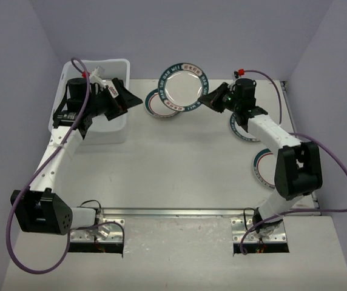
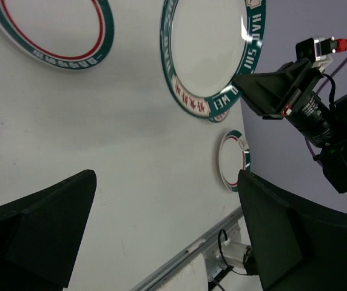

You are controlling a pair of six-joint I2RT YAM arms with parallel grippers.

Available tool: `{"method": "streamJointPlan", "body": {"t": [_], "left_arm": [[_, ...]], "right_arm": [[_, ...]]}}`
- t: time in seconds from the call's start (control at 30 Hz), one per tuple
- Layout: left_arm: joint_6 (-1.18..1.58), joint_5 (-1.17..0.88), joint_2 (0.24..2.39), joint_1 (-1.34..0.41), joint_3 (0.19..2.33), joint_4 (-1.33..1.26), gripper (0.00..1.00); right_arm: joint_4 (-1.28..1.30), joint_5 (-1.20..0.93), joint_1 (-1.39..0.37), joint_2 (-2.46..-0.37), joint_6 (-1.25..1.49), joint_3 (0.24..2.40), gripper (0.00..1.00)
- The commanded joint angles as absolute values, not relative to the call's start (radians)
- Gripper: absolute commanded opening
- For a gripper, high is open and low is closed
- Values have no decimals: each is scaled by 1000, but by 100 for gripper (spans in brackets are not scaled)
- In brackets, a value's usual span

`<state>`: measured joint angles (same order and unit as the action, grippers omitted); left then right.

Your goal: Place the plates into the plastic bin on the countertop

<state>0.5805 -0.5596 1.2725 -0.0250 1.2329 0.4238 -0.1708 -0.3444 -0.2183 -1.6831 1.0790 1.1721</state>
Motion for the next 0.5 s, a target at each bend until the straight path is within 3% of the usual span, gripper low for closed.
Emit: {"method": "streamJointPlan", "body": {"t": [0.0,0.17,0.3,0.47], "left_arm": [[580,-807,1309,-28,1237,141,100],[544,-854,1373,-28,1211,135,91],[547,-897,1389,-30,1170,103,55],[542,-912,1393,-37,1168,94,0]], "right_arm": [[0,-737,-225,-1574,792,1250,0],[-15,-946,-232,-1534,846,1247,0],[21,-967,-248,-1513,850,1254,0],[14,-989,-261,-1527,889,1268,0]]}}
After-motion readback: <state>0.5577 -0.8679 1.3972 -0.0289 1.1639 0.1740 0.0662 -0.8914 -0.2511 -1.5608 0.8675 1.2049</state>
